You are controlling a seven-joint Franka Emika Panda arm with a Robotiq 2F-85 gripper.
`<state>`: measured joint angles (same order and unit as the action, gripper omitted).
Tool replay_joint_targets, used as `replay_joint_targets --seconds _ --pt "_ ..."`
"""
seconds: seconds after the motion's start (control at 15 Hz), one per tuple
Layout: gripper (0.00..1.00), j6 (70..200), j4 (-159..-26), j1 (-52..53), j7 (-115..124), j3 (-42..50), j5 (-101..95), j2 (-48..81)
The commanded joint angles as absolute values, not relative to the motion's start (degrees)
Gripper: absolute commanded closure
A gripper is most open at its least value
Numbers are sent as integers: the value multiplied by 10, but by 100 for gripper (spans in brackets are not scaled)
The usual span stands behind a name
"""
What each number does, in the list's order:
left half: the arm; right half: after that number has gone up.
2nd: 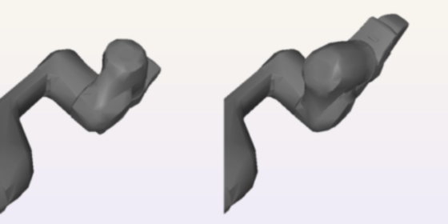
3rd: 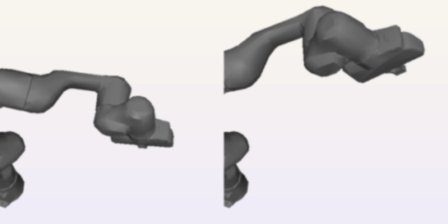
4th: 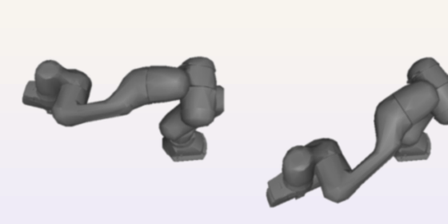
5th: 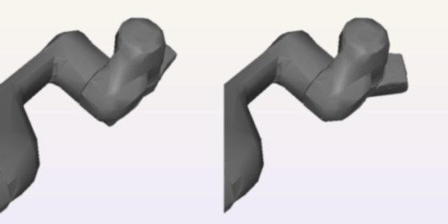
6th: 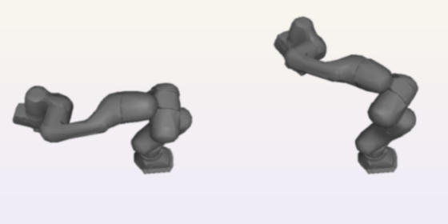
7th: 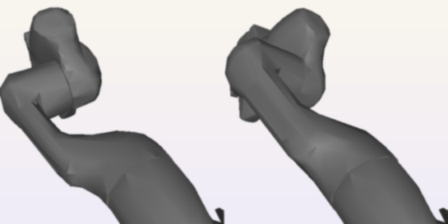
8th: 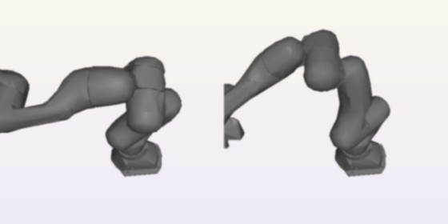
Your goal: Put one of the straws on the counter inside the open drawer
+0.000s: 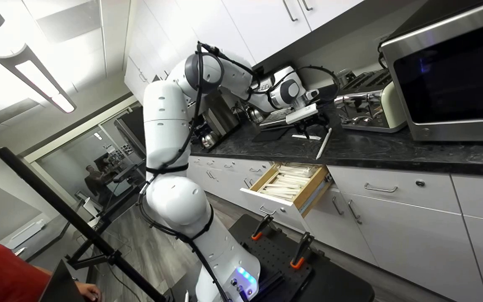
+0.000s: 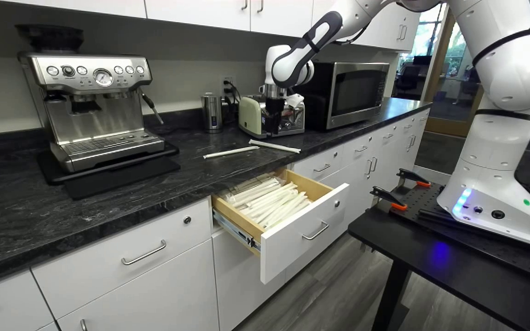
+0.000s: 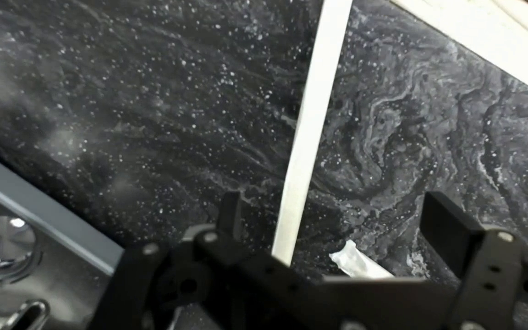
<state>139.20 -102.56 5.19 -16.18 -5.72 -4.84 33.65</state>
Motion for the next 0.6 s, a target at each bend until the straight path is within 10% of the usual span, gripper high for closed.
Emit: replay_joint_targets --seconds 0.0,0.13,0.27,0.53 --pt "0 1394 -973 52 -142 -58 -48 383" --pt "0 1392 -958 52 -136 -58 -48 399" --pt "28 1390 -945 50 -139 -60 -45 411" --pt "47 1391 -930 48 -140 -60 -45 424"
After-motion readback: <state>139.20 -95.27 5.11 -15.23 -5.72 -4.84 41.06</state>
